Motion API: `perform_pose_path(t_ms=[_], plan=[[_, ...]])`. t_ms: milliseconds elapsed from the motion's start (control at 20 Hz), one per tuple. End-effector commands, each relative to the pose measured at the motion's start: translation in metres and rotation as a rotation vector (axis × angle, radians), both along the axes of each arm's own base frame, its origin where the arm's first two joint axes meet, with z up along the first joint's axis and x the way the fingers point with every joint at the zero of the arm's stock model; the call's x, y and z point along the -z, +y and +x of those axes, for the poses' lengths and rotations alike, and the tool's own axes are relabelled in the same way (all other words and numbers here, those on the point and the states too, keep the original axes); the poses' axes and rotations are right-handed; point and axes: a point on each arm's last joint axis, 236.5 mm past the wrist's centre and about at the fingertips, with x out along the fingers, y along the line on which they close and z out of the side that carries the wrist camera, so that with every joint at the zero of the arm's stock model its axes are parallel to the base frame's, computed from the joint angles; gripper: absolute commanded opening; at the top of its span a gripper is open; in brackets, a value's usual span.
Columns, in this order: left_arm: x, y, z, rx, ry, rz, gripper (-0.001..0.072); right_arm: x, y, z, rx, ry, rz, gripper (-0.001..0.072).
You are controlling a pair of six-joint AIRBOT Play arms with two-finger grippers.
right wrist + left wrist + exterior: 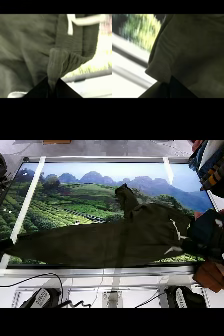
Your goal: Fold the clothes and pants, and hang the long-sleeved shirts on hangers.
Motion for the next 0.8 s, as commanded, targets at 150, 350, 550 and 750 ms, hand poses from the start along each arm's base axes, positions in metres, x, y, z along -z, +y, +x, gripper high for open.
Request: perform_pose_path(t_ms=[150, 350, 550, 750], plan=[[0.055, -0.008, -0.067, -0.145, 0.156, -0.098, 0.0024, 0.020, 0.008, -0.058, -0.002, 0.202, 0.011, 0.0039], [0.052, 0.006, -0.056, -0.143, 0.110, -0.049, 0.0682, 0.018, 0.005, -0.050, -0.006, 0.167, -0.005, 0.0642], [0.017, 0.036, -0.026, -0.167, -0.012, 0.042, 0.0690, -0.003, -0.016, 0.000, 0.037, -0.060, -0.082, 0.0691], [-0.056, 0.068, 0.036, -0.259, -0.329, 0.118, 0.0690, -0.046, -0.056, 0.058, 0.136, -0.338, -0.206, 0.0574]])
